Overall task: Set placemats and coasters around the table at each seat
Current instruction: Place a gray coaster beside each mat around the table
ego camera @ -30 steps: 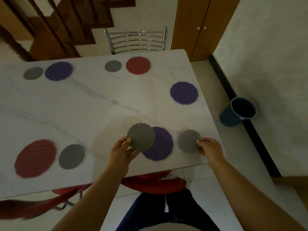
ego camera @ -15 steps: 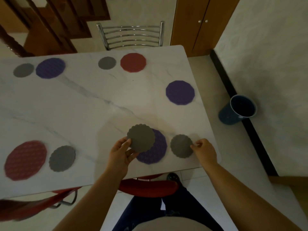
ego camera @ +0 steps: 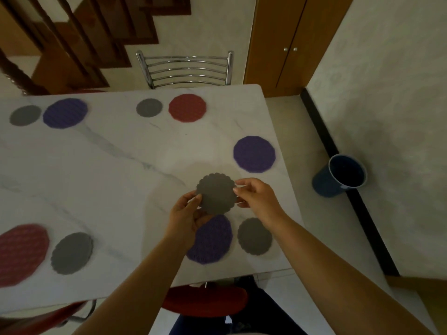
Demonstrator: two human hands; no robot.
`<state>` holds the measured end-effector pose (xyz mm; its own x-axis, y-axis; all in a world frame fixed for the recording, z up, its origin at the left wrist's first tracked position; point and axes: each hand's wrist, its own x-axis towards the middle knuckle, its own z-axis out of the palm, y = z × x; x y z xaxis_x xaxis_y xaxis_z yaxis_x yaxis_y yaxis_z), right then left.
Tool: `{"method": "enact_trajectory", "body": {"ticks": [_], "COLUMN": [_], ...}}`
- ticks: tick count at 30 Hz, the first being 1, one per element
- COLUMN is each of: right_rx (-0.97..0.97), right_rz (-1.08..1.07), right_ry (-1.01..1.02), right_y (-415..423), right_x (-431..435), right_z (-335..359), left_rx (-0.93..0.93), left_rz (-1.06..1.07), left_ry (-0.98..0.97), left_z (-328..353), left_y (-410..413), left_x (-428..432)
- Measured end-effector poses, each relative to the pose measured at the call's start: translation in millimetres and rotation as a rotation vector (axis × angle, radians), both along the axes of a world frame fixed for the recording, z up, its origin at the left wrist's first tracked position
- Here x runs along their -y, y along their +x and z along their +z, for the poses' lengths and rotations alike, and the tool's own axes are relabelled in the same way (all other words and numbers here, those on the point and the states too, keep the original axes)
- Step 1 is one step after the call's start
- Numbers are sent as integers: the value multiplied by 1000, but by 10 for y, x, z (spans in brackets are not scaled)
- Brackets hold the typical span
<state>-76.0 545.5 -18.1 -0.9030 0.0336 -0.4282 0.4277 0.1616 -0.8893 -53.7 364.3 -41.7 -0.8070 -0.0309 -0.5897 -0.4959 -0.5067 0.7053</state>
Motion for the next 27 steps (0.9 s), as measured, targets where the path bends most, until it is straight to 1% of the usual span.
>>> {"method": "enact_trajectory", "body": {"ticks": [2, 5, 7, 9, 11, 15, 21, 23, 27], "right_rx": [19, 18, 5, 23, 30, 30, 86, 107, 102], "right_rz": [-40, -35, -72, -177, -263, -320, -444, -460, -465], "right_ry": [-19, -33, -59, -126, -128, -102, -213, -205, -51], "right_y": [-154, -437, -709, -1019, -1325, -1902, -2544, -2670, -2801], "right_x": [-72, -246, -374, -519, -702, -1021, -1077, -1051, -1042], "right_z": [0, -22, -58, -103, -167, -370, -790, -921, -1122], "left_rx": [-6, -11, -20, -31, -31, -19, 56, 79, 124], "left_rz": [-10, -19, -10, 33, 96, 181, 248, 253, 270], "left_ry": [-2, -21, 2, 34, 45, 63, 3, 6, 38], "left_z": [18, -4, -26, -61, -117, -321, -600, -649, -699], "left_y": [-152, -423, -618, -802, -967, -1221, -1371, -1380, -1385], "left_x": [-90, -248, -332, -389, -415, -349, -362, -380, -426]}}
